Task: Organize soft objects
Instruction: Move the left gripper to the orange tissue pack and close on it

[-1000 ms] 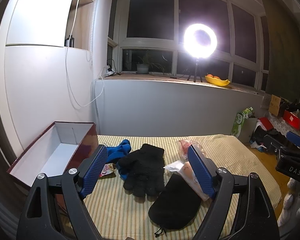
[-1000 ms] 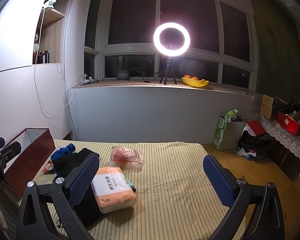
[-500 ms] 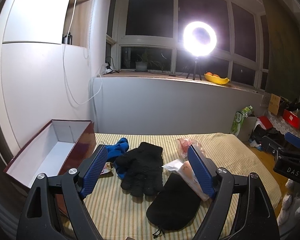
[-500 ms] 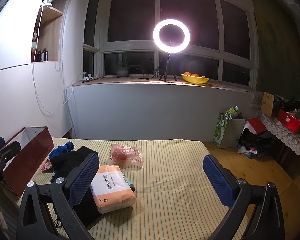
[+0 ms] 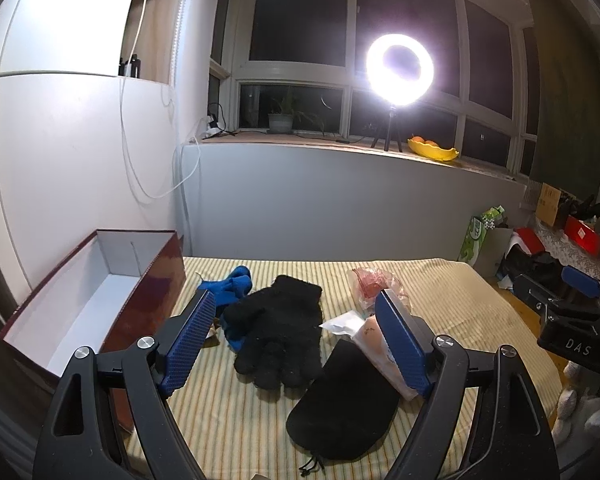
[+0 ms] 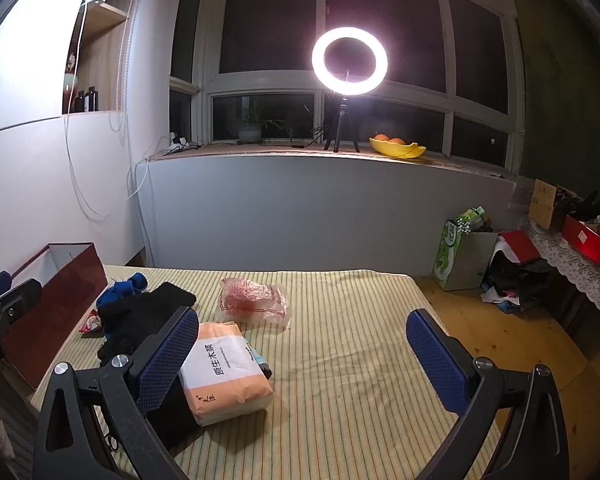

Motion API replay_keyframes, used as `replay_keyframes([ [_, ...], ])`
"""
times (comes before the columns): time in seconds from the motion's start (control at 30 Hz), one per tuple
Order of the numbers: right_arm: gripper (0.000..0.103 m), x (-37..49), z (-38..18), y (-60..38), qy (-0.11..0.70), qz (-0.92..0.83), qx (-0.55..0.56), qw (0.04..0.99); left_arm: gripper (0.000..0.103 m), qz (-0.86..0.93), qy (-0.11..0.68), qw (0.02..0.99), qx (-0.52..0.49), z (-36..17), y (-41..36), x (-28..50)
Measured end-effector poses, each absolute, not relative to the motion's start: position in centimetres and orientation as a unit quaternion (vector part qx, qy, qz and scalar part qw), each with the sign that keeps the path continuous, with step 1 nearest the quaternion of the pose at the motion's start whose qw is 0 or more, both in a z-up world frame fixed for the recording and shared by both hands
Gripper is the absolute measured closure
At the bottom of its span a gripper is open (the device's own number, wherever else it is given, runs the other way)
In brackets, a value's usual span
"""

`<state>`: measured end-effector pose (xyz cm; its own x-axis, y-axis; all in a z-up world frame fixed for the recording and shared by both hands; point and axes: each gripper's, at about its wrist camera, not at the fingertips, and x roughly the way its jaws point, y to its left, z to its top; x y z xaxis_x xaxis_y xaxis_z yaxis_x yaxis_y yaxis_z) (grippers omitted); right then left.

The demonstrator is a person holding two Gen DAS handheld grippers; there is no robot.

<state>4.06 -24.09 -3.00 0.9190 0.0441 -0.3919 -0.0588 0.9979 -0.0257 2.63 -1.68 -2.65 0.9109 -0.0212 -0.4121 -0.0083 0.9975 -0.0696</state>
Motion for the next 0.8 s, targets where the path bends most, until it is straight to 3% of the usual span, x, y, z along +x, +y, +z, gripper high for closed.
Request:
replay_keyframes([
  [0.33, 0.0, 5.9, -3.6, -25.1, 0.228, 0.077, -0.015, 0.971, 0.021, -0.021, 0.235, 0.971, -0.045, -3.7, -2.9, 3.9],
  [0.8, 0.0, 12.4, -7.5, -28.5, 0.335, 0.188, 0.034, 0.923, 0.021, -0.093, 0.332, 0.938, -0.048, -8.8, -6.9, 6.7],
])
